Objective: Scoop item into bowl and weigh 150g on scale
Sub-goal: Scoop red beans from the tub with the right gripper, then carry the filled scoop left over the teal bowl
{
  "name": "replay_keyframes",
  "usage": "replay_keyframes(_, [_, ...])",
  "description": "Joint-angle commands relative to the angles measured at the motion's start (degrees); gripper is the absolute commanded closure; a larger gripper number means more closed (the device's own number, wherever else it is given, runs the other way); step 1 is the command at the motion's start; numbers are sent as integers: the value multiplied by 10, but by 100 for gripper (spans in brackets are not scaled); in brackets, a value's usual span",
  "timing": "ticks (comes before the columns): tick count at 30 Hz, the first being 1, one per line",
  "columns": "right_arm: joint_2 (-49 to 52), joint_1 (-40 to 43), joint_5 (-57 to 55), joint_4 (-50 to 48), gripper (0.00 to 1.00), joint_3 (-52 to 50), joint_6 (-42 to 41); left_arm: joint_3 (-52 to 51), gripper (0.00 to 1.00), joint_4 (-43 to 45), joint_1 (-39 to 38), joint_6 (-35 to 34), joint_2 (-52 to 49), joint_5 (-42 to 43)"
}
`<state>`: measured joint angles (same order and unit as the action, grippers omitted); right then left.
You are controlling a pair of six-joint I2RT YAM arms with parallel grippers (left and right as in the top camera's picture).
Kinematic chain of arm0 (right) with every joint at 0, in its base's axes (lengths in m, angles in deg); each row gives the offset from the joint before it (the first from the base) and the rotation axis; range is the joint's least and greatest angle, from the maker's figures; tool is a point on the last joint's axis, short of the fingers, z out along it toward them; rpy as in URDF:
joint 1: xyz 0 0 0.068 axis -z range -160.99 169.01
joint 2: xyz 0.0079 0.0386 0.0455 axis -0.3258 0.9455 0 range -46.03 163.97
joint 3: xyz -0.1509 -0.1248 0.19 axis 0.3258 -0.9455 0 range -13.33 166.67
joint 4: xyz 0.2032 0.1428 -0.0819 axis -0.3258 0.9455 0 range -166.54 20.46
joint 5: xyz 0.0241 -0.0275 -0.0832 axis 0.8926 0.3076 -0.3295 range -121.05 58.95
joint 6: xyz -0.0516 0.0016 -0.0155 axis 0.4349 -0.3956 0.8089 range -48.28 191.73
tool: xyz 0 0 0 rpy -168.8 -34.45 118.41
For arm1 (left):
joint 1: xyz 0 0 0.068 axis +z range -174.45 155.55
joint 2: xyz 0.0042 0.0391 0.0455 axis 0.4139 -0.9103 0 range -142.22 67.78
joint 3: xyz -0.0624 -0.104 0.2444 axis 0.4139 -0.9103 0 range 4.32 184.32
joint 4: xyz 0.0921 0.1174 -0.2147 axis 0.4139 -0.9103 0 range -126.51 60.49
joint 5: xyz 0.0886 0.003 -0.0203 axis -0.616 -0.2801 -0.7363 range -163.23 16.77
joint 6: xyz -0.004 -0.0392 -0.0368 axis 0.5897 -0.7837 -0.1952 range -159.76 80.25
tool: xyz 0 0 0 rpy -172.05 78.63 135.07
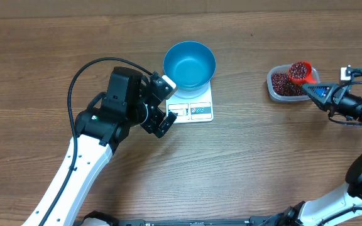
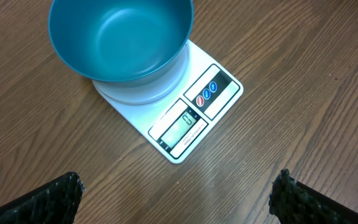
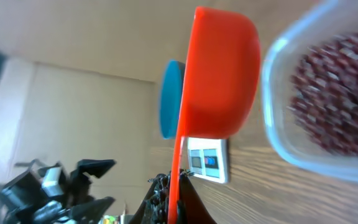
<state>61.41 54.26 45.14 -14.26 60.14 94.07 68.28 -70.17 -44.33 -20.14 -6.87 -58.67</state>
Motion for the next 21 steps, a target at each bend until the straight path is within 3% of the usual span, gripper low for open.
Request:
replay_keyframes(1, [1,1,96,-1,96,-3,50,-2,0,2,-4,-5,-3,3])
replay_keyframes(7, [1,-22,137,15,96,-3,43,-2,0,2,-4,-5,-3,3])
replay_keyframes(16, [1,-131,137,2,96,-2,24,-2,0,2,-4,-5,-3,3])
replay_keyframes(21, [1,-199,137,-84,96,-2,-78,-2,0,2,-4,-5,-3,3])
